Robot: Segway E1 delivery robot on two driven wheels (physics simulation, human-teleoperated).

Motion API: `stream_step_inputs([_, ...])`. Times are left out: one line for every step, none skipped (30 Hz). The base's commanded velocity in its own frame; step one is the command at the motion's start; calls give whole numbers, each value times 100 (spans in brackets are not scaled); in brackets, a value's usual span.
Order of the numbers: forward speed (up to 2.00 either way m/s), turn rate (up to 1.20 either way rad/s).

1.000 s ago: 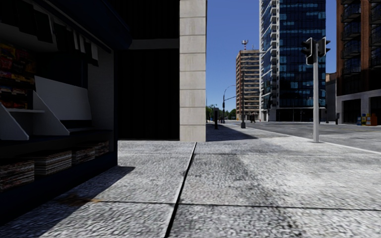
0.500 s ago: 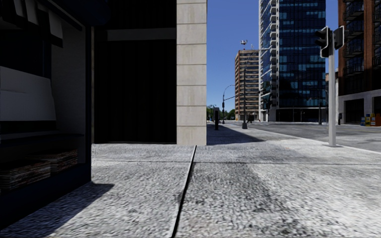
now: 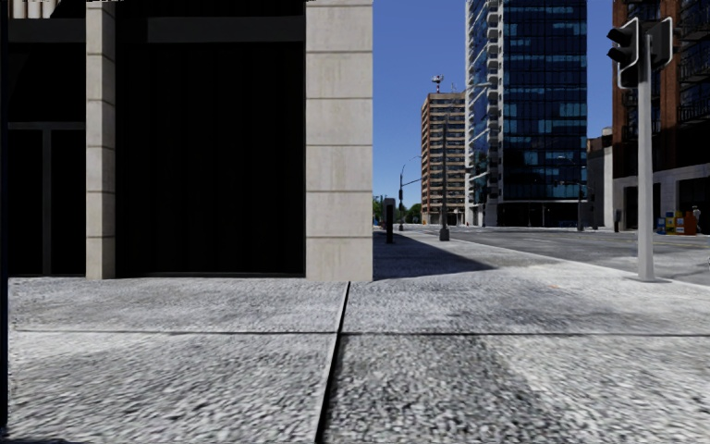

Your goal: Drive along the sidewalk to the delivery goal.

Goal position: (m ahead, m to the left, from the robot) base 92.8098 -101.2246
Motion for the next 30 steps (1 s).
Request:
stream_step_inputs([200, -29])
stream_step_inputs([200, -29])
stream_step_inputs([200, -33])
stream_step_inputs([200, -53])
stream_step_inputs([200, -53])
stream_step_inputs([200, -62])
stream_step_inputs([200, -65])
stream_step_inputs([200, -65])
stream_step_inputs([200, -65])
stream_step_inputs([200, -65])
stream_step_inputs([200, -65])
stream_step_inputs([200, -65])
stream_step_inputs([200, -66])
stream_step_inputs([200, -66])
stream_step_inputs([200, -66])
stream_step_inputs([200, -66])
stream_step_inputs([200, -66])
stream_step_inputs([200, -24])
stream_step_inputs([200, 0])
stream_step_inputs([200, 0])
stream_step_inputs([200, 0])
stream_step_inputs([200, 0])
stream_step_inputs([200, 0])
stream_step_inputs([200, 0])
stream_step_inputs([200, 0])
stream_step_inputs([200, 0])
stream_step_inputs([200, 0])
stream_step_inputs([200, 0])
stream_step_inputs([200, 0])
stream_step_inputs([200, 0])
